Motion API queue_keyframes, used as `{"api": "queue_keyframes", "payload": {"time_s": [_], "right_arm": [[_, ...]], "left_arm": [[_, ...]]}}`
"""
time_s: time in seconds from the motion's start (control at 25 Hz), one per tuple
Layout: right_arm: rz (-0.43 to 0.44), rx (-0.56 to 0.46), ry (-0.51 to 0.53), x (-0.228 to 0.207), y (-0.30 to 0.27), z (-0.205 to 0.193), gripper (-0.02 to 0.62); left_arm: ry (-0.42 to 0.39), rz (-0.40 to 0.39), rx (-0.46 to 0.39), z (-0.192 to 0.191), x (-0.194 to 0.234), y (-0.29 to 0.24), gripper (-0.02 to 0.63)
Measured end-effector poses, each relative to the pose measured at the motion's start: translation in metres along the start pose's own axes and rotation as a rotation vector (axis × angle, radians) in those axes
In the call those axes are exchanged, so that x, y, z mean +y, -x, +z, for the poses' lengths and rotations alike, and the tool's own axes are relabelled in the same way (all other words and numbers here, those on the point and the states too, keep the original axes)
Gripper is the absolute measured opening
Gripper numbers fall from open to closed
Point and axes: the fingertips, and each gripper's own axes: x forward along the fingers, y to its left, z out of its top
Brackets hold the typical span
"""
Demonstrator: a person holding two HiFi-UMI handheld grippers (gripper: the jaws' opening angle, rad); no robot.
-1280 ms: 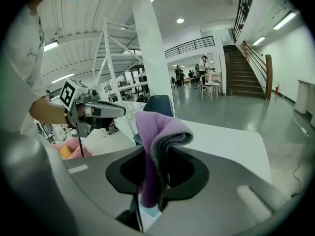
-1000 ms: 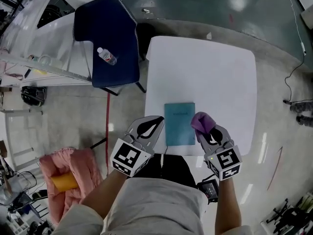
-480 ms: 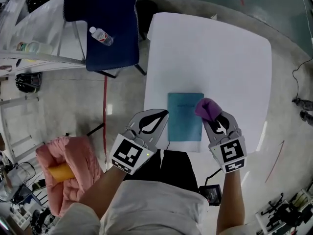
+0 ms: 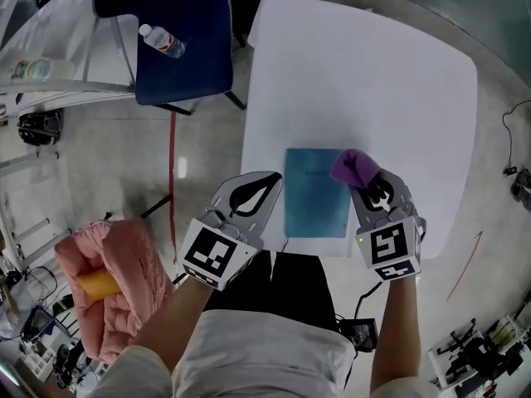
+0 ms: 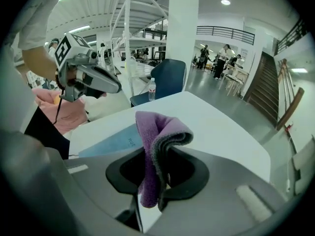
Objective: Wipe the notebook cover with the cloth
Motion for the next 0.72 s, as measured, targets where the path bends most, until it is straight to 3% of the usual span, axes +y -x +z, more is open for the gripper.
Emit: {"api": "queue_keyframes", "payload": {"time_s": [0.44,0.72], "right_arm": [[0.038,0.159,0.327,0.003,-0.048,-0.012,0.109],[0.076,0.222,0.409,0.011,-0.064,-0.024,0.109]], "left_arm": [[0.034,0.029,0.005,-0.021,0.024,-0.01,0.0],[0.054,0.019,0.017,-0.031,0.022,-0.007,0.0]]}}
